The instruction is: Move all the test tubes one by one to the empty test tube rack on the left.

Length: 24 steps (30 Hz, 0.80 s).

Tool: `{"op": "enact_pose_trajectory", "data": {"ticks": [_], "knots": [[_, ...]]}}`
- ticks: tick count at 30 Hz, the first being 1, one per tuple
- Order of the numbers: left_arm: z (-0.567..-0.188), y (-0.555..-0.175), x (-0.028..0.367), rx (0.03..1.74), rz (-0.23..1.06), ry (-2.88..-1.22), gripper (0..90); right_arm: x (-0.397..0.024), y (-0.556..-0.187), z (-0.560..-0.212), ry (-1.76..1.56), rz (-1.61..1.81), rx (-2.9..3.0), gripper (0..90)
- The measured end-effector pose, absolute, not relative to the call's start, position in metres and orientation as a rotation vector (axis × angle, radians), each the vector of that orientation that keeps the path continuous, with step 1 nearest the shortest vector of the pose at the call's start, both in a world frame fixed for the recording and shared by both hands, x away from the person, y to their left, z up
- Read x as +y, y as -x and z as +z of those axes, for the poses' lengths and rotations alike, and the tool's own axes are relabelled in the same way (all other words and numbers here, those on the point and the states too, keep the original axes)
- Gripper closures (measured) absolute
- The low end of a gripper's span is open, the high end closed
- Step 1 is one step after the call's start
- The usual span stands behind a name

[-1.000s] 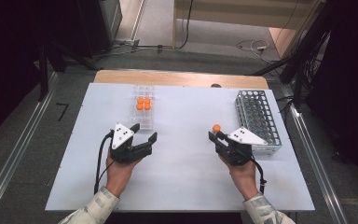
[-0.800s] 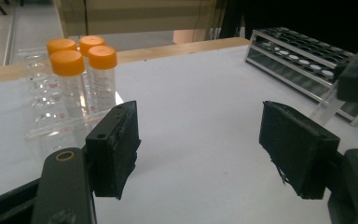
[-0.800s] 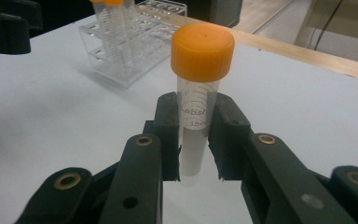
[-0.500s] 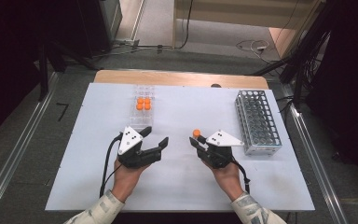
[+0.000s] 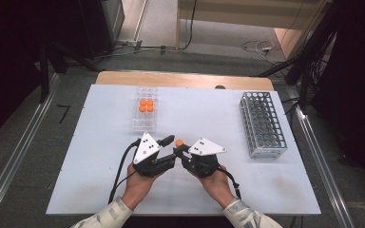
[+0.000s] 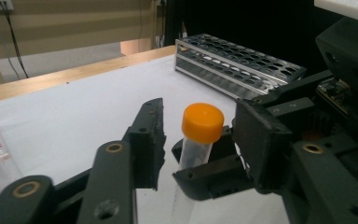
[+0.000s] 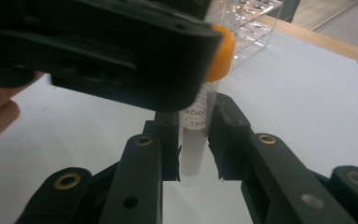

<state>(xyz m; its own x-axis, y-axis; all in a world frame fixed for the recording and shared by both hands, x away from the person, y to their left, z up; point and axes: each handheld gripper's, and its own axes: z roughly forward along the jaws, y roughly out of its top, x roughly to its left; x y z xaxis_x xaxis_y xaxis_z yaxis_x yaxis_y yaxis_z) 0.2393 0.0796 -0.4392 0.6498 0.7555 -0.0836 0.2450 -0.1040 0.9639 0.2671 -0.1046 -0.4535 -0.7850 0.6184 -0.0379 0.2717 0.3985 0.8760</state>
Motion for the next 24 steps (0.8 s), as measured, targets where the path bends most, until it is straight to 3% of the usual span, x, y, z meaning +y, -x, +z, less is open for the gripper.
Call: {"op": "enact_pose_trajectory", "data": {"ticks": [8, 17, 24], "knots": [[-0.441, -0.239, 0.079, 0.811, 0.553, -1.678, 67.2, -0.100, -0.264, -0.452, -0.758, 1.359, 2.315, 72.2], [-0.441, -0.238, 0.081, 0.813, 0.560, -1.669, 69.7, -0.100, -0.263, -0.452, -0.760, 1.365, 2.320, 71.4], [-0.435, -0.239, 0.095, 0.848, 0.586, -1.623, 69.8, -0.107, -0.267, -0.452, -0.777, 1.359, 2.339, 44.9]]}}
